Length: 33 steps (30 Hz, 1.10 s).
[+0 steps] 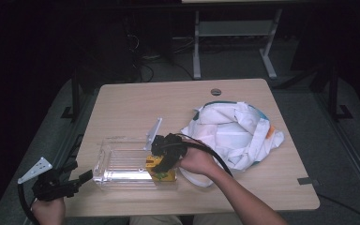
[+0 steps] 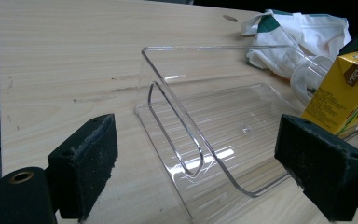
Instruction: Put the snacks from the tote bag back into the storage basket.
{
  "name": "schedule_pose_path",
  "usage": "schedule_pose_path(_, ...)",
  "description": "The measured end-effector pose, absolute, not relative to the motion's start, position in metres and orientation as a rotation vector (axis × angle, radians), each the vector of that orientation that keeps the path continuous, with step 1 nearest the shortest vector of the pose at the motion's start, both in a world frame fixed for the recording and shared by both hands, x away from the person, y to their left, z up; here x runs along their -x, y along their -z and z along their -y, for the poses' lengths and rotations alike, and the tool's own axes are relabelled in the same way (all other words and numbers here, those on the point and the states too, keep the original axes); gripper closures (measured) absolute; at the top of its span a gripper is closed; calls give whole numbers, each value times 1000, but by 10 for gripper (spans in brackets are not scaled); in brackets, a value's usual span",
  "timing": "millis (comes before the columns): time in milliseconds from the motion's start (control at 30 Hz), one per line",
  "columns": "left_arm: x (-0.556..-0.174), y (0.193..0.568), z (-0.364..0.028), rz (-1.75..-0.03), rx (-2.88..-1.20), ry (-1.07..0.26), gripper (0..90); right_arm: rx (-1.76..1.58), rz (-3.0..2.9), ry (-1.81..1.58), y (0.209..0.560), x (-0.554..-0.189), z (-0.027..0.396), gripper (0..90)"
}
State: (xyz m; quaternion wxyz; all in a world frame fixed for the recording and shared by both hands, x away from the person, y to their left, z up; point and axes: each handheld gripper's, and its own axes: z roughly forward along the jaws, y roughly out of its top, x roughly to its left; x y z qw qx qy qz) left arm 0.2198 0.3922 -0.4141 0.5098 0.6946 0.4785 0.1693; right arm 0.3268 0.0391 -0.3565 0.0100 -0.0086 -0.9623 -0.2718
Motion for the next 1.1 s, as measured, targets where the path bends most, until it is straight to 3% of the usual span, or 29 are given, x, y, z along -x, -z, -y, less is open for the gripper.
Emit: schedule_pose_path(1100, -220, 414, -390, -1149, -1684, -411, 128, -1, 2972, 793, 364, -316, -27, 498)
